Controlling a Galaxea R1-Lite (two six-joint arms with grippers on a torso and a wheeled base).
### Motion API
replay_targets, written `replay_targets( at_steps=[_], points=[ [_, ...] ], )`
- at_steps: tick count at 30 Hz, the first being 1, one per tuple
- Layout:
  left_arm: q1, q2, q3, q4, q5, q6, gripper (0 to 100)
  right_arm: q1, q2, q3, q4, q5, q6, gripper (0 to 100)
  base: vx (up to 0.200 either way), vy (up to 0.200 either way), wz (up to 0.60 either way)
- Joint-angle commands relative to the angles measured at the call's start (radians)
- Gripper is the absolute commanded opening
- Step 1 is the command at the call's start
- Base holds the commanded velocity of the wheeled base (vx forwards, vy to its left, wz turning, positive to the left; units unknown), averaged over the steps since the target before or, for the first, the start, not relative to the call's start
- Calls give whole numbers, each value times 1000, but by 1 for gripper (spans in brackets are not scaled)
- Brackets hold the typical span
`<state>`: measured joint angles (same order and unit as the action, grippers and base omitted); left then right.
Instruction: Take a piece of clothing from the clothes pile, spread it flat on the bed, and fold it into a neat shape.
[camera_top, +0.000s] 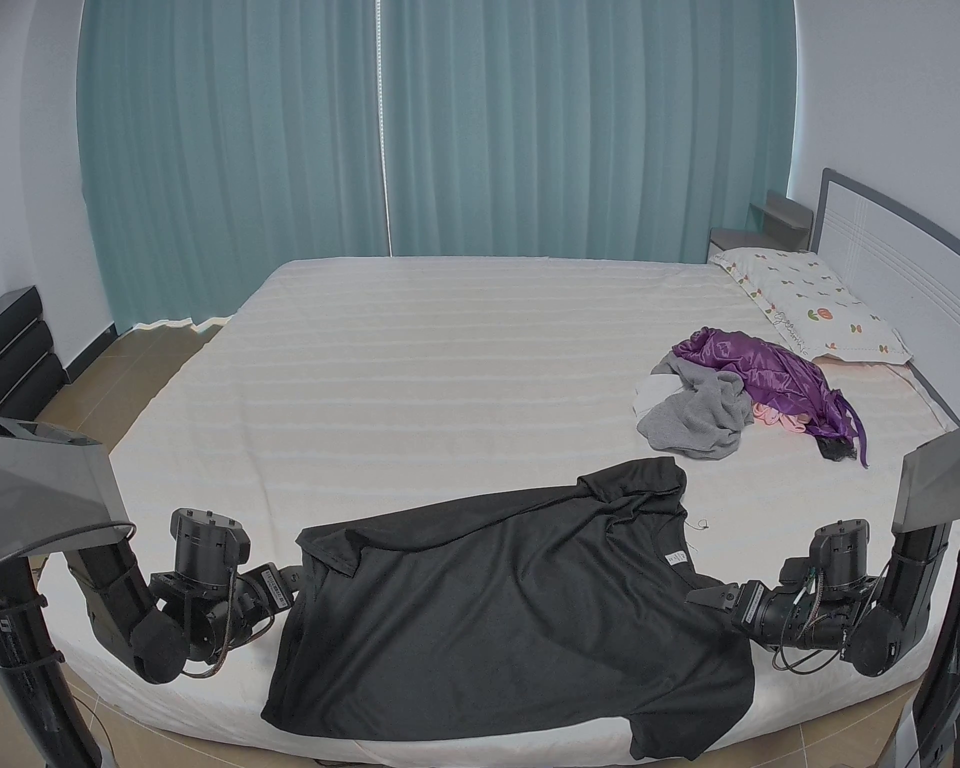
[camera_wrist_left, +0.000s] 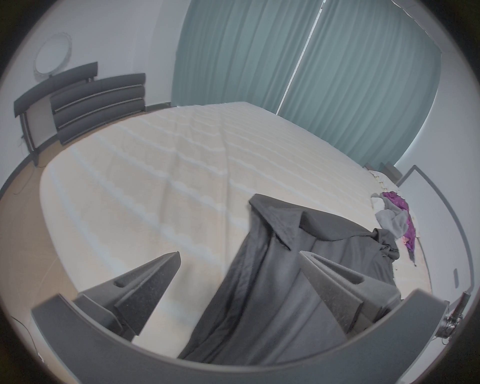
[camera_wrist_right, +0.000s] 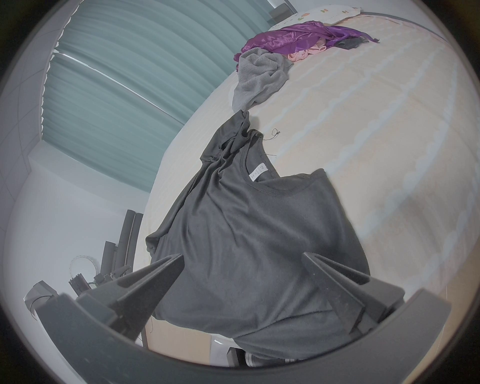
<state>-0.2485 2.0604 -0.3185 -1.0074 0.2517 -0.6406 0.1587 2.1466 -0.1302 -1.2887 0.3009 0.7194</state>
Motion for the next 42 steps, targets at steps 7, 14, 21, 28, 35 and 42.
replay_targets(
  at_steps=[7, 14, 21, 28, 35, 42],
  points=[
    [8, 86, -140, 10, -150, -4, 100, 28, 3, 15, -3, 1, 3, 100, 0, 0, 0],
    [2, 198, -310, 82, -262, 6, 100, 28, 3, 14, -3, 1, 15, 100, 0, 0, 0],
    [0, 216, -507, 296, -348, -11, 100, 22, 9, 7, -1, 1, 15, 100, 0, 0, 0],
    [-43, 251, -537, 323, -382, -25, 100, 22, 18, 3, -3, 0, 15, 100, 0, 0, 0],
    [-44, 288, -582, 322, -354, -13, 100, 27, 18, 4, -3, -3, 15, 100, 0, 0, 0],
    [28, 405, -812, 371, -276, -11, 100, 24, 22, 6, -4, -8, 12, 100, 0, 0, 0]
  ],
)
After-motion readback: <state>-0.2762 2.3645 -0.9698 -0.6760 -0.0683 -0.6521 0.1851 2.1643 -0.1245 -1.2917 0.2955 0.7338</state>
